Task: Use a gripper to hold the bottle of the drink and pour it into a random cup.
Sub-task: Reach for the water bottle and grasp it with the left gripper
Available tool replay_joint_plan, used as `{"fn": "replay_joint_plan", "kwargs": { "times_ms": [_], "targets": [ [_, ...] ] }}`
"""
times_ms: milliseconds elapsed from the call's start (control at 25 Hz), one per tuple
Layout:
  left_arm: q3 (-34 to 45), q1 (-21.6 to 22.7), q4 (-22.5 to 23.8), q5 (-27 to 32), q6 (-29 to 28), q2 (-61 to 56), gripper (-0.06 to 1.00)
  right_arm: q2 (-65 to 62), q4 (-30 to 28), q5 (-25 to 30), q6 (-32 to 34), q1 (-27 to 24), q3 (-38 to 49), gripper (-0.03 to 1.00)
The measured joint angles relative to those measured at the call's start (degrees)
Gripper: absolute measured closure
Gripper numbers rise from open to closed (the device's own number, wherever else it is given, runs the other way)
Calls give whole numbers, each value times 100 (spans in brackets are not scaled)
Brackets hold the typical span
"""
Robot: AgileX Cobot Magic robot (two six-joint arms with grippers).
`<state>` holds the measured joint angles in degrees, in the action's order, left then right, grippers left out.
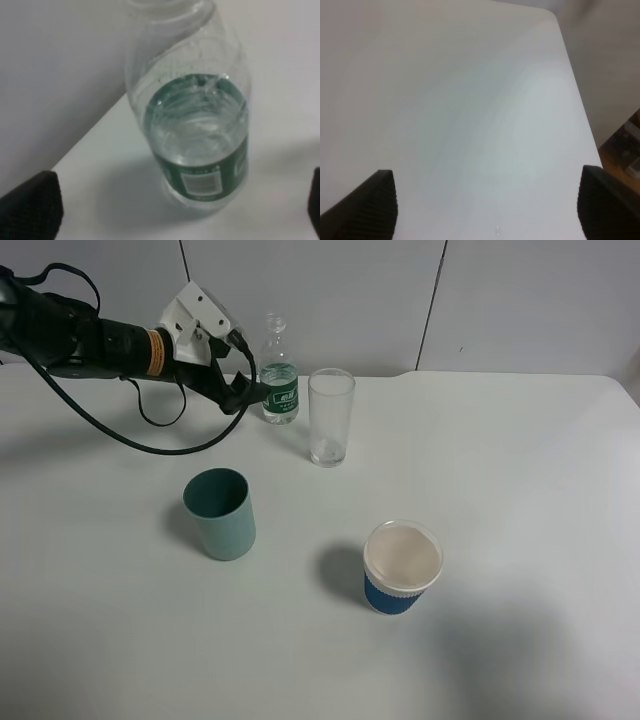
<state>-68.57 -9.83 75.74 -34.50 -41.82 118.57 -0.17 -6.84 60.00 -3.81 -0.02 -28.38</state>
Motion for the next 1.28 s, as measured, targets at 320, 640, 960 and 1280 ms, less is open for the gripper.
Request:
{"fn": "replay_joint_plan", "kwargs": {
  "times_ms": [320,640,960,1280],
  "targets": [
    [-69,0,2,-181,-36,293,-5,0,0,0,0,0,0,23],
    [-404,0,-62,-480,-246,684,-5,0,0,0,0,0,0,23],
    [-776,-95,-168,-833,-300,1098,-5,0,0,0,0,0,0,23],
    [-1202,-239,-509,-929,-314,1423,-5,0,-5,0,0,0,0,23]
  ]
}}
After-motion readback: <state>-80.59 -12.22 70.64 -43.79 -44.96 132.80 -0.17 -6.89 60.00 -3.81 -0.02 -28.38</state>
